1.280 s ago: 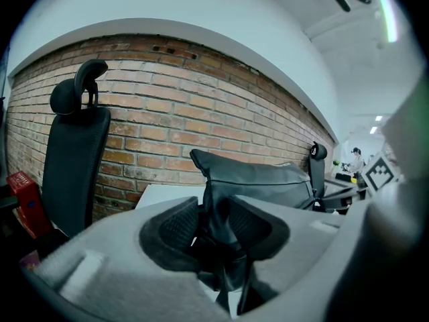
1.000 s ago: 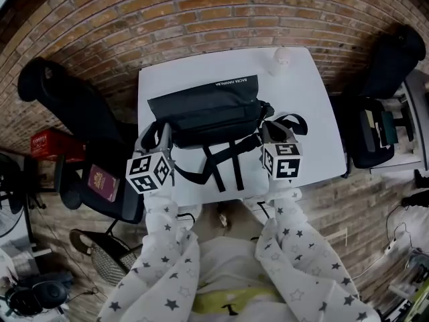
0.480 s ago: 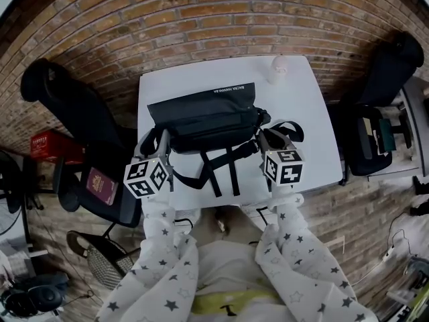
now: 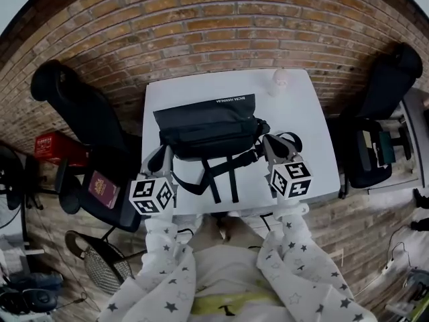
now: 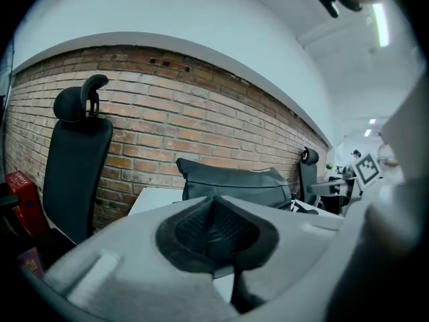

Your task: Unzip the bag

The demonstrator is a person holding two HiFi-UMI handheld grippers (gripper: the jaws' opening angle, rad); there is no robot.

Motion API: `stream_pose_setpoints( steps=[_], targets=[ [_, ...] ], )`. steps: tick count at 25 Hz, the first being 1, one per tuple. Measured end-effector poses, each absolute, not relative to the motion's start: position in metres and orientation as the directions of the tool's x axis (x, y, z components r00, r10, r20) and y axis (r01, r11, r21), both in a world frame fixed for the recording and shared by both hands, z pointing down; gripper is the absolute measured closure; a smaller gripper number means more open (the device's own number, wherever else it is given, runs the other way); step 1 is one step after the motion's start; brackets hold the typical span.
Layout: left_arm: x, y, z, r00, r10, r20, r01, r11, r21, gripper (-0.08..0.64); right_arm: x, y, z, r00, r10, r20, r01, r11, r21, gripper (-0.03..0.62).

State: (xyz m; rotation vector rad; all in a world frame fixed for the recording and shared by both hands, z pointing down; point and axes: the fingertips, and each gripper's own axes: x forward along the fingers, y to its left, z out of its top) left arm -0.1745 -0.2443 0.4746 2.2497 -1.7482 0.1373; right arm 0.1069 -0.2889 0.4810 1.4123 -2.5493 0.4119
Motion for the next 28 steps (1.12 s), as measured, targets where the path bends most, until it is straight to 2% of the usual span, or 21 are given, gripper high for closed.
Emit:
stream_pose_setpoints(
  steps=[15,28],
  targets=[
    [-0.181,-0.215,0.429,0.280,-0.942,0.182,-0.953,-0.250,0.171,0.561,0.081,-0.270,0.397,-0.620,-0.783,0.049,-0.772,0.597,-0.219,0.584],
    [-0.184,-0.214,0.387,0.279,-0.955,0.097,-0.955,-0.266,0.129,0.561,0.082,-0.266,0.353,-0.615,-0.785,-0.081,-0.753,0.614,-0.238,0.584]
  ],
)
